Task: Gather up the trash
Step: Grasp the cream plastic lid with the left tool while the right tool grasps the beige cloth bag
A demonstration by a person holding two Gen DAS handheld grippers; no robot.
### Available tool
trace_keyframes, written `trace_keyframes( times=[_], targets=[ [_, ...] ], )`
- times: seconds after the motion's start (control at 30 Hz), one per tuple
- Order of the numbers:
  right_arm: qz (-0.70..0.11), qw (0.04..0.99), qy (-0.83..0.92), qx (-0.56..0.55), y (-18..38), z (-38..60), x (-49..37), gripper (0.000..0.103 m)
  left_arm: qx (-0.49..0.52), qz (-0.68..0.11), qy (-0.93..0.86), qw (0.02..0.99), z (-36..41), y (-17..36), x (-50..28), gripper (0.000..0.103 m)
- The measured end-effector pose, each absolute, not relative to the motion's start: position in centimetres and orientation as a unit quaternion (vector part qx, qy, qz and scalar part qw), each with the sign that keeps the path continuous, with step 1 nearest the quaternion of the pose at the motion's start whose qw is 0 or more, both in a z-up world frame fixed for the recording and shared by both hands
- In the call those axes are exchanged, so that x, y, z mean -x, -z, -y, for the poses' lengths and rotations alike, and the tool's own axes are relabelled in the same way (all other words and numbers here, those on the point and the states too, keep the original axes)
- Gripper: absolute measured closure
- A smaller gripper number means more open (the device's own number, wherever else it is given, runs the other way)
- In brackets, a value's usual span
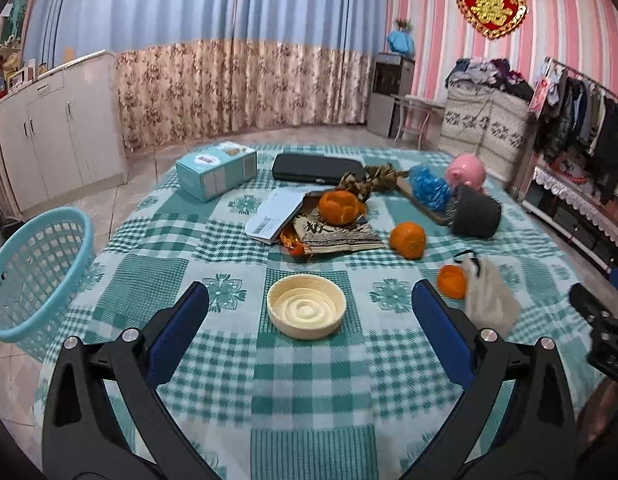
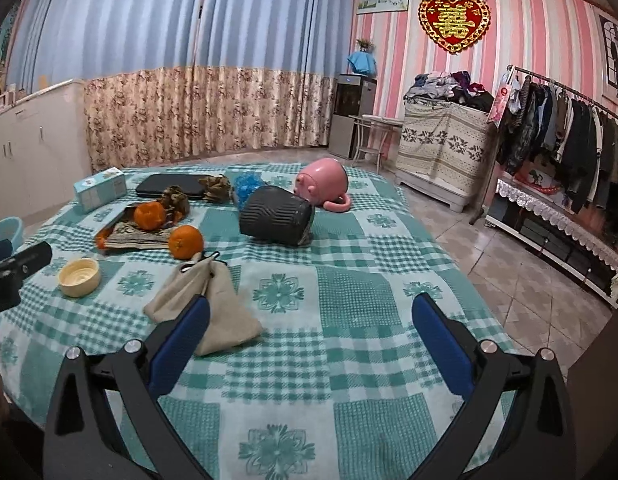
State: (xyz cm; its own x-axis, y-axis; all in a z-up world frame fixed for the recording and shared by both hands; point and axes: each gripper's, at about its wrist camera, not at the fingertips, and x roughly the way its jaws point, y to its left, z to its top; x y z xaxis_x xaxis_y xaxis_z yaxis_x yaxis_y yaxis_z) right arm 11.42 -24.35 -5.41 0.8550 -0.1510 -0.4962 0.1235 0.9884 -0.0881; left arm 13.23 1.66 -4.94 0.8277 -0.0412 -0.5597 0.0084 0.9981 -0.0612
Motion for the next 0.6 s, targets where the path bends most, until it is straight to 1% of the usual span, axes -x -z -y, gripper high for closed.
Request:
trace_keyframes(
  times=[0.13,0.27,0.5,0.53,0.6],
  targets=[
    [-0.273,0.959,0.078,0.017,6.1,24.5,-12.2,0.004,0.020,-0.329,0.016,0.944,-1.3,6.8,-15.7,0.005],
    [-0.271,0.957,0.092,0.038,6.6,23.8,-12.5,0.004,0.031,-0.372,0.013,0.928,-1.7,8.7,-17.6,0.005],
    [-0.276,0.955,0.091,0.057,7.3,22.9,-12.9,0.004,0.040,-0.408,0.008,0.912,-2.1,10.4,-19.6,0.005],
    [-0.280,0.954,0.089,0.058,7.4,22.9,-13.1,0.004,0.037,-0.411,0.012,0.911,-2.0,10.5,-19.7,0.006],
    [-0.292,0.952,0.071,0.049,7.7,22.8,-13.5,0.004,0.031,-0.411,0.018,0.911,-1.5,10.6,-19.9,0.015]
  ],
)
